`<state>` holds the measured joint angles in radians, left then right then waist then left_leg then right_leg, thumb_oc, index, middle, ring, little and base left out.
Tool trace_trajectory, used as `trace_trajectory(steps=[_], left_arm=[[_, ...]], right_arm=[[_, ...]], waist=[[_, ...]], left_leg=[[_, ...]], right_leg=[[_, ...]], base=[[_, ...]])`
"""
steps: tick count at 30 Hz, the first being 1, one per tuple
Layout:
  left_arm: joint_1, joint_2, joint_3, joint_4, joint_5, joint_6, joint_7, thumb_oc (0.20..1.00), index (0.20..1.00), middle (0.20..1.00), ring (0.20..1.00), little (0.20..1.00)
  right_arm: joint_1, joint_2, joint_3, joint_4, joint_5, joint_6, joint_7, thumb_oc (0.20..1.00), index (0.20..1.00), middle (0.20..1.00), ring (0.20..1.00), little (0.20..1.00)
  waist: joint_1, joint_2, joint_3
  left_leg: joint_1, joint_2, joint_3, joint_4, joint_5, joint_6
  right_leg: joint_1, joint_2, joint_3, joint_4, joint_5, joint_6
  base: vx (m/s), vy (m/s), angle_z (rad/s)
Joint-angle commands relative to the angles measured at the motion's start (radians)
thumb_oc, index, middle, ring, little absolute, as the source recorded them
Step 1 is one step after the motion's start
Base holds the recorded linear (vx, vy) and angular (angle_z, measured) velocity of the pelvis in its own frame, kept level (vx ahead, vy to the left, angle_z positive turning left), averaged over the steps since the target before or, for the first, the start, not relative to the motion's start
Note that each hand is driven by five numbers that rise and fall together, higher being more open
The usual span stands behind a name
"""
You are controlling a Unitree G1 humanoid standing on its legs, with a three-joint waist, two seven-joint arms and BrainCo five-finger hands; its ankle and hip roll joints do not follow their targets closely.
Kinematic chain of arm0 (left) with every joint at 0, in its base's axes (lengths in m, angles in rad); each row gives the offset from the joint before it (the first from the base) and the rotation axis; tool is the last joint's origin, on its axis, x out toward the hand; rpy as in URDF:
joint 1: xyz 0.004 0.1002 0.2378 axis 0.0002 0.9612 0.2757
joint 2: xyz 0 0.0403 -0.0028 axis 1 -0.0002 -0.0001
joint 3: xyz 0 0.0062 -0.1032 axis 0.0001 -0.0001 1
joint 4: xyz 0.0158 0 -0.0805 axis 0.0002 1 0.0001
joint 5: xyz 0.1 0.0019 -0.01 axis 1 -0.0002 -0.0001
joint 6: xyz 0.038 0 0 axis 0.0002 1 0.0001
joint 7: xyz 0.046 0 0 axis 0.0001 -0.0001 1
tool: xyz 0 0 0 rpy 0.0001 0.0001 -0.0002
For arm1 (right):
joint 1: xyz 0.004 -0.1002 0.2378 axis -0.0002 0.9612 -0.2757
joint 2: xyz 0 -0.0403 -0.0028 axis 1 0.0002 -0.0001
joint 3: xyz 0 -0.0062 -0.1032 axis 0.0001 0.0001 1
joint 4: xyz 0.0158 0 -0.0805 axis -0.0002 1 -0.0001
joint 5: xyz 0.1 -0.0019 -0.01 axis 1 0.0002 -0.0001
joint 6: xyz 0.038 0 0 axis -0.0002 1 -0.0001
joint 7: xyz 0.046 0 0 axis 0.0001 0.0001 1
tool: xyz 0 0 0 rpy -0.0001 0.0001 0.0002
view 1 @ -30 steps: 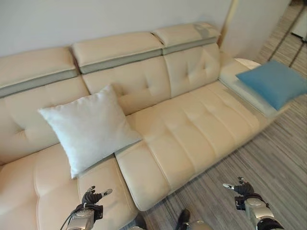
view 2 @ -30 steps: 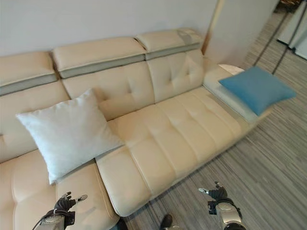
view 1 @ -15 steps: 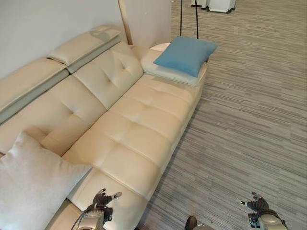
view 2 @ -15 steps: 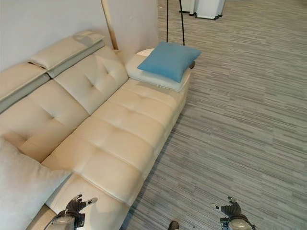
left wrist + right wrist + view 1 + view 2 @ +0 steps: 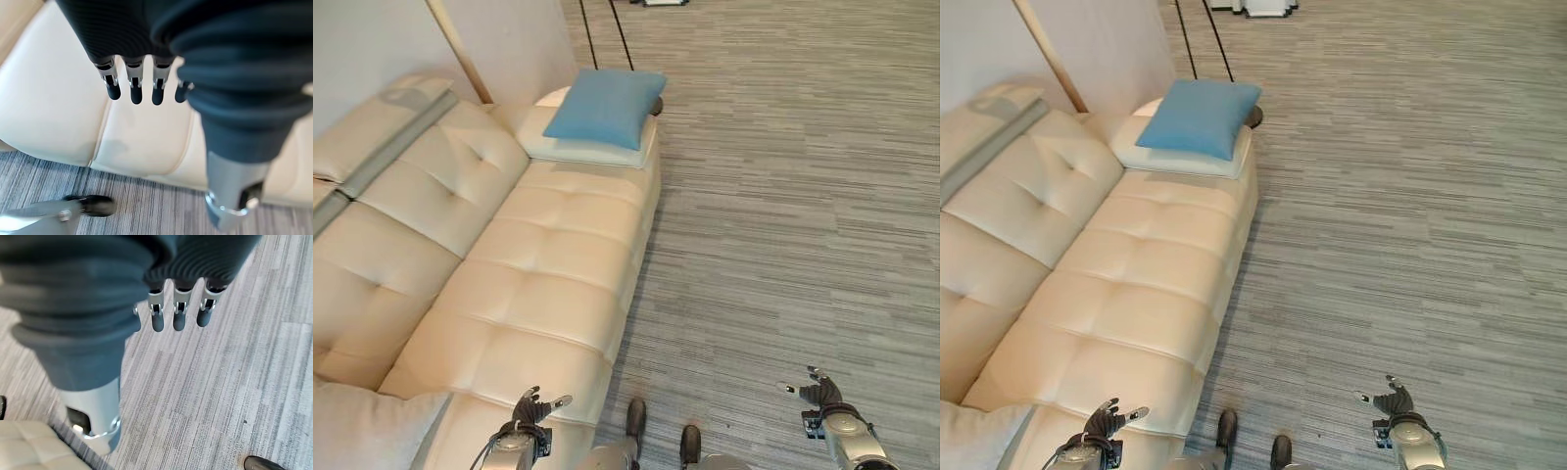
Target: Pick up all the scattered cushions and arrange them neatly on the sofa.
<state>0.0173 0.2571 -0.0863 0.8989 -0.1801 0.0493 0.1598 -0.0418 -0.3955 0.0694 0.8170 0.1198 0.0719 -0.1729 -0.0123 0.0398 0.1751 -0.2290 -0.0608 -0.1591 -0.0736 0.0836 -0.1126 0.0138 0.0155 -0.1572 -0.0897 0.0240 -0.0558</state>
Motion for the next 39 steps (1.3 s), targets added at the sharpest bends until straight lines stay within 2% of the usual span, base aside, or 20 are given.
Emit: trace_trajectory(steps=[1, 5, 8, 9, 10, 11, 12, 14, 18, 20, 23, 26, 28, 29, 30, 32, 35, 36, 37, 39], left_arm=[[-0.012, 0.037, 0.005, 0.007, -0.043, -0.026, 0.029, 1.000, 1.000, 1.000, 1.000, 1.000], [0.001, 0.037, 0.015, 0.037, -0.060, -0.024, 0.032, 1.000, 1.000, 1.000, 1.000, 1.000], [0.009, 0.045, 0.023, 0.034, -0.055, -0.023, 0.029, 1.000, 1.000, 1.000, 1.000, 1.000], [0.011, 0.054, 0.036, 0.034, -0.060, -0.022, 0.032, 1.000, 1.000, 1.000, 1.000, 1.000], [0.013, 0.054, 0.038, 0.033, -0.071, -0.024, 0.033, 1.000, 1.000, 1.000, 1.000, 1.000], [0.012, 0.055, 0.038, 0.033, -0.071, -0.024, 0.033, 1.000, 1.000, 1.000, 1.000, 1.000], [0.014, 0.058, 0.034, 0.028, -0.065, -0.022, 0.032, 1.000, 1.000, 1.000, 1.000, 1.000], [0.010, 0.057, 0.029, 0.027, -0.061, -0.020, 0.028, 1.000, 1.000, 1.000, 1.000, 1.000], [-0.008, 0.058, 0.020, -0.002, -0.062, -0.020, 0.029, 1.000, 1.000, 1.000, 1.000, 1.000], [-0.022, 0.054, 0.028, 0.010, -0.055, -0.016, 0.026, 1.000, 1.000, 1.000, 1.000, 1.000], [-0.029, 0.058, 0.039, 0.010, -0.040, -0.015, 0.024, 1.000, 1.000, 1.000, 1.000, 1.000], [-0.024, 0.056, 0.043, 0.000, -0.027, -0.017, 0.019, 1.000, 1.000, 1.000, 1.000, 1.000], [-0.013, 0.036, 0.038, -0.003, -0.026, -0.015, 0.018, 1.000, 1.000, 1.000, 1.000, 1.000], [-0.009, 0.029, 0.037, -0.003, -0.041, -0.013, 0.017, 1.000, 1.000, 1.000, 1.000, 1.000], [-0.009, 0.029, 0.037, -0.003, -0.041, -0.013, 0.017, 1.000, 1.000, 1.000, 1.000, 1.000], [0.000, 0.019, 0.022, 0.006, -0.058, -0.012, 0.010, 1.000, 1.000, 1.000, 1.000, 1.000], [-0.002, 0.018, 0.014, 0.005, -0.075, -0.009, 0.005, 1.000, 1.000, 1.000, 1.000, 1.000], [-0.002, 0.018, 0.014, 0.005, -0.075, -0.009, 0.005, 1.000, 1.000, 1.000, 1.000, 1.000], [-0.008, 0.017, 0.011, 0.008, -0.086, -0.010, 0.008, 1.000, 1.000, 1.000, 1.000, 1.000], [-0.008, 0.017, 0.005, 0.004, -0.089, -0.007, 0.015, 1.000, 1.000, 1.000, 1.000, 1.000]], right_arm=[[-0.050, -0.017, 0.029, -0.019, 0.016, -0.035, -0.011, 1.000, 1.000, 1.000, 1.000, 1.000], [-0.044, 0.003, 0.044, -0.023, -0.005, -0.035, -0.005, 1.000, 1.000, 1.000, 1.000, 1.000], [-0.039, 0.018, 0.046, -0.032, -0.003, -0.034, 0.003, 1.000, 1.000, 1.000, 1.000, 1.000], [-0.052, 0.030, 0.058, -0.037, -0.013, -0.034, 0.010, 1.000, 1.000, 1.000, 1.000, 1.000], [-0.057, 0.035, 0.063, -0.040, -0.017, -0.035, 0.012, 1.000, 1.000, 1.000, 1.000, 1.000], [-0.057, 0.035, 0.063, -0.040, -0.017, -0.035, 0.012, 1.000, 1.000, 1.000, 1.000, 1.000], [-0.050, 0.039, 0.060, -0.047, -0.021, -0.031, 0.018, 1.000, 1.000, 1.000, 1.000, 1.000], [-0.046, 0.040, 0.059, -0.048, -0.026, -0.028, 0.021, 1.000, 1.000, 1.000, 1.000, 1.000], [-0.041, 0.041, 0.045, -0.048, -0.020, -0.022, 0.012, 1.000, 1.000, 1.000, 1.000, 1.000], [-0.033, 0.044, 0.032, -0.045, -0.012, -0.020, 0.005, 1.000, 1.000, 1.000, 1.000, 1.000], [-0.024, 0.049, 0.019, -0.039, -0.014, -0.017, 0.004, 1.000, 1.000, 1.000, 1.000, 1.000], [-0.012, 0.049, 0.003, -0.034, -0.019, -0.012, 0.004, 1.000, 1.000, 1.000, 1.000, 1.000], [0.013, 0.041, -0.010, -0.029, -0.005, -0.018, 0.003, 1.000, 1.000, 1.000, 1.000, 1.000], [0.020, 0.040, -0.014, -0.026, 0.009, -0.018, 0.005, 1.000, 1.000, 1.000, 1.000, 1.000], [0.020, 0.040, -0.014, -0.026, 0.009, -0.018, 0.005, 1.000, 1.000, 1.000, 1.000, 1.000], [0.027, 0.033, -0.007, -0.024, 0.019, -0.025, 0.012, 1.000, 1.000, 1.000, 1.000, 1.000], [0.023, 0.027, 0.008, -0.025, 0.024, -0.026, 0.018, 1.000, 1.000, 1.000, 1.000, 1.000], [0.023, 0.027, 0.008, -0.025, 0.024, -0.026, 0.018, 1.000, 1.000, 1.000, 1.000, 1.000], [0.019, 0.024, 0.012, -0.023, 0.033, -0.026, 0.017, 1.000, 1.000, 1.000, 1.000, 1.000], [0.017, 0.022, 0.013, -0.019, 0.036, -0.016, 0.012, 1.000, 1.000, 1.000, 1.000, 1.000]], waist=[[0.037, -0.013, -0.004], [0.039, -0.045, -0.032], [0.046, -0.064, -0.039], [0.056, -0.070, -0.026], [0.062, -0.066, -0.021], [0.064, -0.067, -0.022], [0.060, -0.060, -0.015], [0.055, -0.052, -0.007], [0.044, -0.021, 0.030], [0.039, -0.028, 0.037], [0.036, -0.039, 0.043], [0.027, -0.039, 0.040], [0.013, -0.029, 0.008], [0.004, -0.016, -0.005], [0.004, -0.017, -0.006], [0.000, -0.001, -0.016], [0.012, -0.011, 0.002], [0.012, -0.011, 0.002], [0.024, -0.017, 0.024], [0.032, -0.032, 0.033]], left_leg=[[0.000, -0.051, 0.010, -0.014, 0.030, 0.042], [0.020, -0.046, 0.034, -0.014, 0.031, 0.075], [0.050, -0.045, 0.064, -0.014, 0.005, 0.101], [0.083, -0.035, 0.103, -0.014, -0.023, 0.119], [0.098, -0.027, 0.123, -0.014, -0.033, 0.127], [0.098, -0.028, 0.125, -0.014, -0.033, 0.127], [0.150, -0.027, 0.147, -0.014, -0.070, 0.149], [0.175, -0.022, 0.161, -0.014, -0.085, 0.154], [0.233, -0.002, 0.188, -0.014, -0.117, 0.153], [0.273, -0.007, 0.207, -0.014, -0.144, 0.146], [0.306, -0.011, 0.223, -0.014, -0.166, 0.136], [0.351, -0.015, 0.216, -0.014, -0.192, 0.128], [0.404, 0.001, 0.201, 0.013, -0.242, 0.121], [0.408, 0.028, 0.192, 0.085, -0.229, 0.095], [0.407, 0.028, 0.192, 0.085, -0.229, 0.095], [0.373, 0.057, 0.187, 0.274, -0.119, 0.040], [0.253, 0.063, 0.177, 0.563, -0.007, 0.009], [0.252, 0.064, 0.176, 0.564, -0.007, 0.009], [0.186, 0.059, 0.173, 0.695, 0.002, 0.018], [0.114, 0.051, 0.188, 0.695, -0.058, 0.049]], right_leg=[[0.075, 0.010, 0.046, 0.002, -0.141, 0.109], [0.113, -0.007, 0.072, 0.002, -0.182, 0.116], [0.093, -0.030, 0.079, 0.108, -0.199, 0.133], [0.018, -0.050, 0.055, 0.280, -0.188, 0.168], [-0.028, -0.063, 0.034, 0.360, -0.166, 0.187], [-0.032, -0.064, 0.036, 0.366, -0.169, 0.188], [-0.080, -0.115, -0.027, 0.476, -0.101, 0.204], [-0.108, -0.135, -0.050, 0.502, -0.081, 0.201], [-0.179, -0.122, -0.089, 0.370, -0.086, 0.169], [-0.211, -0.092, -0.083, 0.153, -0.008, 0.188], [-0.241, -0.080, -0.097, 0.003, 0.050, 0.215], [-0.255, -0.078, -0.093, 0.002, 0.061, 0.229], [-0.203, -0.075, -0.104, 0.002, 0.079, 0.205], [-0.176, -0.064, -0.116, 0.025, 0.062, 0.183], [-0.177, -0.065, -0.116, 0.025, 0.062, 0.183], [-0.123, -0.044, -0.126, 0.055, -0.003, 0.143], [-0.044, -0.021, -0.113, 0.052, -0.059, 0.098], [-0.044, -0.020, -0.113, 0.052, -0.059, 0.098], [-0.008, -0.015, -0.101, 0.052, -0.083, 0.080], [0.025, -0.024, -0.094, 0.046, -0.101, 0.076]], base=[[0.30, 0.106, -0.71], [0.39, 0.141, -0.70], [0.33, 0.127, -0.25], [0.23, 0.107, -0.32], [0.23, 0.107, -0.62], [0.25, 0.120, -0.88], [0.26, 0.122, -0.85], [0.21, 0.098, -0.30], [0.23, 0.029, -0.12], [0.25, -0.061, -0.31], [0.30, -0.088, -0.21], [0.46, -0.119, -0.07], [0.74, -0.220, 0.25], [0.56, -0.205, 0.45], [0.68, -0.312, 0.52], [0.57, -0.305, 0.13], [0.37, -0.239, 0.00], [0.32, -0.212, -0.21], [0.32, -0.193, -0.30], [0.36, -0.183, -0.30]])
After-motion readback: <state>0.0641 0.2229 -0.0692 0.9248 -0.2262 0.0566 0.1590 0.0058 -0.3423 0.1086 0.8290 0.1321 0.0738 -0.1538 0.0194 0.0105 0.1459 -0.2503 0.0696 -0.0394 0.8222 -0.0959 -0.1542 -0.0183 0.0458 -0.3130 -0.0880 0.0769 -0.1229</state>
